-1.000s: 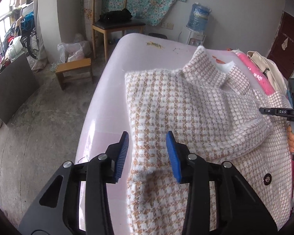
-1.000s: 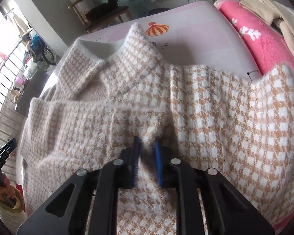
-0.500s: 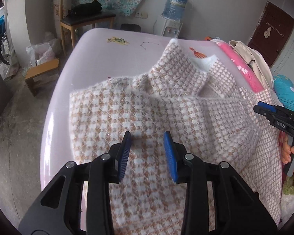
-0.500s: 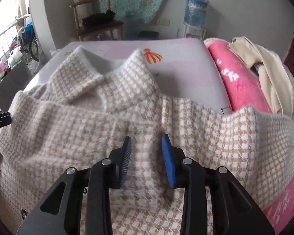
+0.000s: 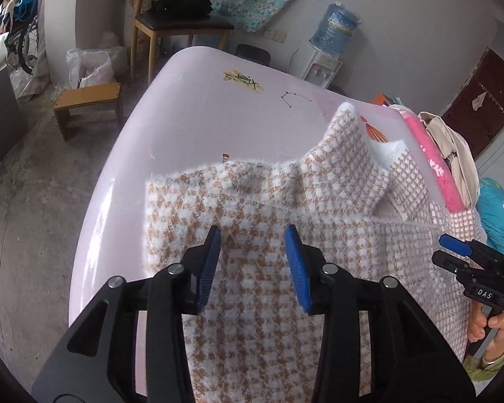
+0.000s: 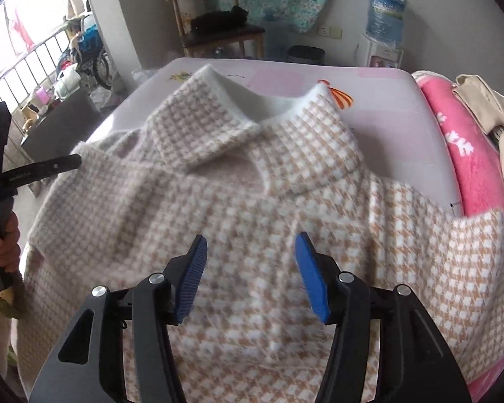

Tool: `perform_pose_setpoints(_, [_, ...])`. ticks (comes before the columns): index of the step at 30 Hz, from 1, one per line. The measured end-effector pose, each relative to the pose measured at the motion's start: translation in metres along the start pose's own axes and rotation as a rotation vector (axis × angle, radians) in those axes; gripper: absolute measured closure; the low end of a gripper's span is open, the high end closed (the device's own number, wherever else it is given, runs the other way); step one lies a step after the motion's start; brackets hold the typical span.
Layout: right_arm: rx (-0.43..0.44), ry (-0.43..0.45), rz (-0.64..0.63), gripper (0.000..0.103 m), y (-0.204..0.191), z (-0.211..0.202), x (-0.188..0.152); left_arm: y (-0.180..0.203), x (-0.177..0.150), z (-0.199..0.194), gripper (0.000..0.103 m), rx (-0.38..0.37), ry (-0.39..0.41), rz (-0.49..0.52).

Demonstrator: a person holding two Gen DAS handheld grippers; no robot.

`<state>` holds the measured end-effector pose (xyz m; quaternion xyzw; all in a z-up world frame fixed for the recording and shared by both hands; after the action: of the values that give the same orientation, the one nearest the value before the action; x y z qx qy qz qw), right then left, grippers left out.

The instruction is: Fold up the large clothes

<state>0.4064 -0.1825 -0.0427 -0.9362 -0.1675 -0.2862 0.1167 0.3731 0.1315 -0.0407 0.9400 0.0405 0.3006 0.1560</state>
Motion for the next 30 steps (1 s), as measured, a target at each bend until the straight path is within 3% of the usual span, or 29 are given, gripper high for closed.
perform_pose_setpoints(3, [-0.01, -0.064, 0.02, 0.049, -0.001, 0.033, 0.002, -0.008, 0.0, 0.015, 0.065, 0.046, -0.018, -0.003])
perform_pose_setpoints(7, [-0.061, -0.075, 0.064, 0.048, -0.004, 0.028, 0.005, -0.012, -0.002, 0.001, 0.065, 0.061, 0.019, 0.001])
perform_pose_setpoints(10, [-0.035, -0.018, -0.001, 0.048, -0.03, 0.009, 0.012, 0.005, -0.009, -0.025, 0.06, 0.033, 0.081, 0.086])
perform_pose_setpoints(12, [-0.022, 0.008, -0.066, 0.048, -0.052, 0.005, 0.013, 0.024, -0.018, -0.036, 0.05, 0.018, 0.099, 0.169])
perform_pose_setpoints(14, [-0.026, -0.005, -0.12, 0.047, -0.067, 0.013, 0.011, 0.039, -0.031, -0.03, 0.048, 0.05, 0.063, 0.228])
perform_pose_setpoints(17, [-0.072, -0.083, -0.135, 0.043, -0.07, 0.044, 0.002, 0.039, -0.048, -0.001, 0.048, 0.133, -0.046, 0.229])
perform_pose_setpoints(20, [-0.094, -0.073, -0.136, 0.04, -0.069, 0.03, -0.006, 0.042, -0.055, -0.01, 0.048, 0.153, -0.011, 0.245])
perform_pose_setpoints(21, [-0.066, -0.055, -0.133, 0.04, -0.071, 0.018, -0.01, 0.043, -0.057, -0.019, 0.047, 0.119, 0.003, 0.233])
perform_pose_setpoints(22, [-0.042, -0.034, -0.142, 0.04, -0.073, 0.008, -0.015, 0.045, -0.059, -0.028, 0.045, 0.081, 0.023, 0.228])
perform_pose_setpoints(23, [-0.041, -0.018, -0.152, 0.039, -0.074, 0.0, -0.021, 0.046, -0.063, -0.036, 0.035, 0.064, 0.04, 0.232])
perform_pose_setpoints(24, [-0.046, -0.013, -0.157, 0.038, -0.075, -0.003, -0.028, 0.046, -0.068, -0.04, 0.029, 0.068, 0.049, 0.239])
perform_pose_setpoints(27, [-0.063, -0.056, -0.175, 0.034, -0.07, 0.013, -0.049, 0.039, -0.086, -0.023, 0.028, 0.132, -0.029, 0.256])
perform_pose_setpoints(28, [-0.056, -0.022, -0.164, 0.031, -0.068, 0.012, -0.051, 0.039, -0.091, -0.018, 0.028, 0.147, -0.027, 0.277])
perform_pose_setpoints(30, [-0.066, -0.037, -0.15, 0.03, -0.068, 0.01, -0.05, 0.045, -0.094, -0.022, 0.028, 0.181, -0.008, 0.309])
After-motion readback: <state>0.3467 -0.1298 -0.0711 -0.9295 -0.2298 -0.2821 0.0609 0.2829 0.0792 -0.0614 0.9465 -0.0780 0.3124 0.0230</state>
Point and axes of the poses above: each gripper's, at about its wrist camera, not at the fingertips, and z roughly the way its jaws point, y to its right, x to its top, the point moved 3 cm from there along z, roughly the way its jaws point
